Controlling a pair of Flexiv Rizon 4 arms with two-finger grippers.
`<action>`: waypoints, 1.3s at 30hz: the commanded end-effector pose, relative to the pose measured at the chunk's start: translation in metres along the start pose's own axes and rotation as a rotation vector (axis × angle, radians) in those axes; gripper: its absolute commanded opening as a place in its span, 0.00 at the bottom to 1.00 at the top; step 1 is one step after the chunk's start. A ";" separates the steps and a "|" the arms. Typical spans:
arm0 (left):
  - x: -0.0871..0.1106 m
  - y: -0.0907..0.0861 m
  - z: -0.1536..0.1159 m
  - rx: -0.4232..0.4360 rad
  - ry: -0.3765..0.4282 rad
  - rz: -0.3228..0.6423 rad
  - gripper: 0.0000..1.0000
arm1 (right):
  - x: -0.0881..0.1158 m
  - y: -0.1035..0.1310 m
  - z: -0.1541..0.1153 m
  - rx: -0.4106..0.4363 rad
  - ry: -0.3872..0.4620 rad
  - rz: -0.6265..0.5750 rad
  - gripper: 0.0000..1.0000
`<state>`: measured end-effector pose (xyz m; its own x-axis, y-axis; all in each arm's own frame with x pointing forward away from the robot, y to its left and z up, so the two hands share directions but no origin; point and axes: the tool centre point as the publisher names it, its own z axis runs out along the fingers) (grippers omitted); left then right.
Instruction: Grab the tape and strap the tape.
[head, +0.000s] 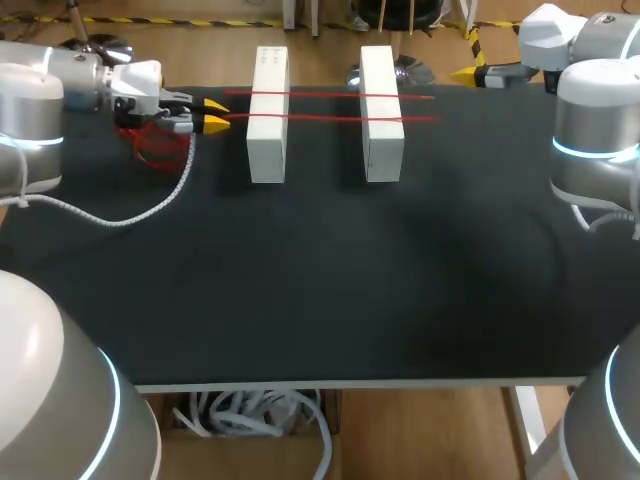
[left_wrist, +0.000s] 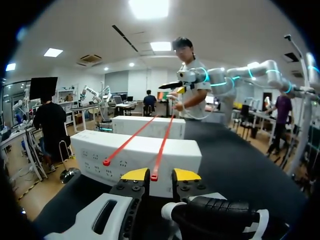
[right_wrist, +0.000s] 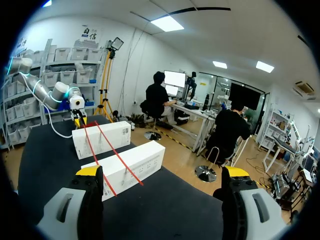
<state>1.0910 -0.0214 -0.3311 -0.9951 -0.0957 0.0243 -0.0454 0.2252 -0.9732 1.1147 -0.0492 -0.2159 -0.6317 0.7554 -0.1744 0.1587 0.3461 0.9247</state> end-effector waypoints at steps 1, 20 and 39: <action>0.000 0.000 0.002 0.000 0.000 0.000 0.15 | 0.000 0.000 0.000 -0.002 0.001 0.000 1.00; -0.003 0.000 0.005 -0.003 -0.013 -0.006 0.00 | 0.000 0.000 0.000 -0.002 0.001 0.000 1.00; -0.016 -0.014 -0.008 0.011 -0.112 -0.025 0.00 | 0.000 0.000 0.000 -0.002 0.001 0.000 1.00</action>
<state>1.1135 -0.0169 -0.3212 -0.9808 -0.1932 0.0261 -0.0666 0.2059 -0.9763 1.1146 -0.0492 -0.2159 -0.6317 0.7554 -0.1743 0.1587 0.3461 0.9247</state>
